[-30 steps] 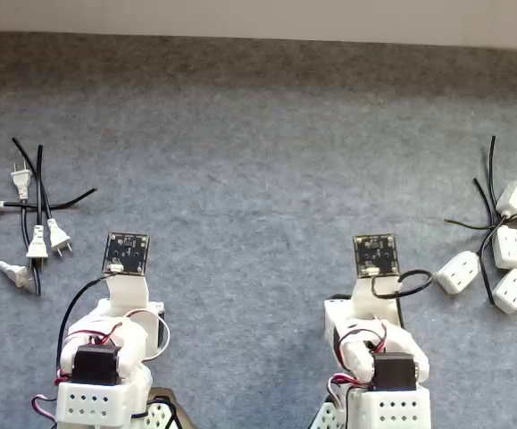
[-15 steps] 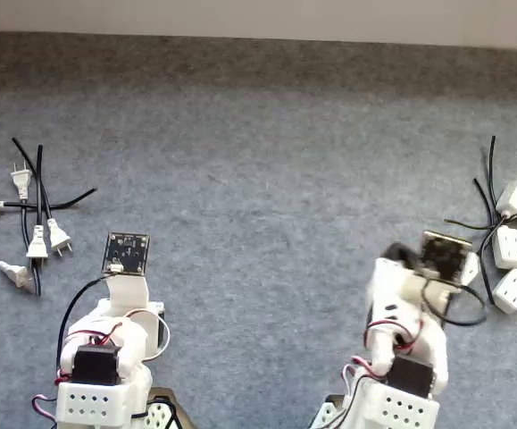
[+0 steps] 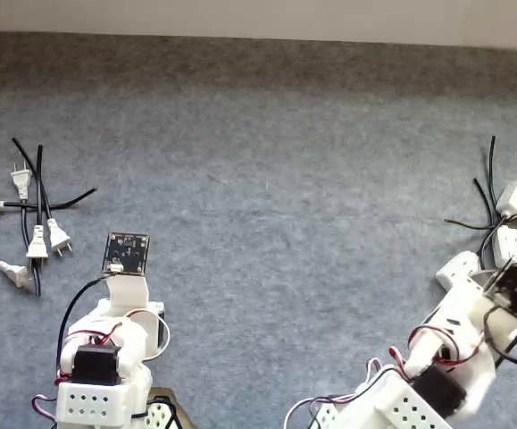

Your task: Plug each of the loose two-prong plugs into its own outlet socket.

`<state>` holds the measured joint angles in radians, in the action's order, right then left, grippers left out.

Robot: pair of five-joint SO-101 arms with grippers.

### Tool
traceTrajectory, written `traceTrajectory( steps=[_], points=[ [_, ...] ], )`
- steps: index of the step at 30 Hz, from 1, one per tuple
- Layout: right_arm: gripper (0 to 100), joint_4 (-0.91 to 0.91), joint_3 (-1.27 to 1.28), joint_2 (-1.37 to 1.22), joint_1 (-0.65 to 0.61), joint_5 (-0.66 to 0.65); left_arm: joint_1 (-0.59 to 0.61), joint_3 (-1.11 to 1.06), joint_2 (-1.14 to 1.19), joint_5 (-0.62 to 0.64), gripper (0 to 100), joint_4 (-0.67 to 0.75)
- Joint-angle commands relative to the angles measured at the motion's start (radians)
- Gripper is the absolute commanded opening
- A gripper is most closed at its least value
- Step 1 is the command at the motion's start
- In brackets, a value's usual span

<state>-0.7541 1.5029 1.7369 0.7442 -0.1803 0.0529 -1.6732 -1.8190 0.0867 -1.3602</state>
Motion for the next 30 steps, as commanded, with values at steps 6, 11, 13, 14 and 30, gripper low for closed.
traceTrajectory(
  steps=[6,11,13,14,30],
  points=[
    [19.1,-0.160,-0.622,-0.788,-0.019,0.008,0.013,-0.022,-0.005,-0.008,3,0.012],
    [19.1,-0.303,-0.881,-1.219,-0.125,0.137,0.013,-0.022,-0.005,-0.008,3,0.012],
    [19.1,-0.325,-0.944,-1.337,-0.173,0.187,0.013,-0.022,-0.005,-0.008,3,0.012],
    [19.1,-0.321,-0.957,-1.385,-0.191,0.207,0.013,-0.022,-0.005,-0.008,3,0.012],
    [19.1,-0.170,-1.115,-1.905,-0.116,0.296,0.013,-0.022,-0.005,-0.008,3,0.012]
  ],
)
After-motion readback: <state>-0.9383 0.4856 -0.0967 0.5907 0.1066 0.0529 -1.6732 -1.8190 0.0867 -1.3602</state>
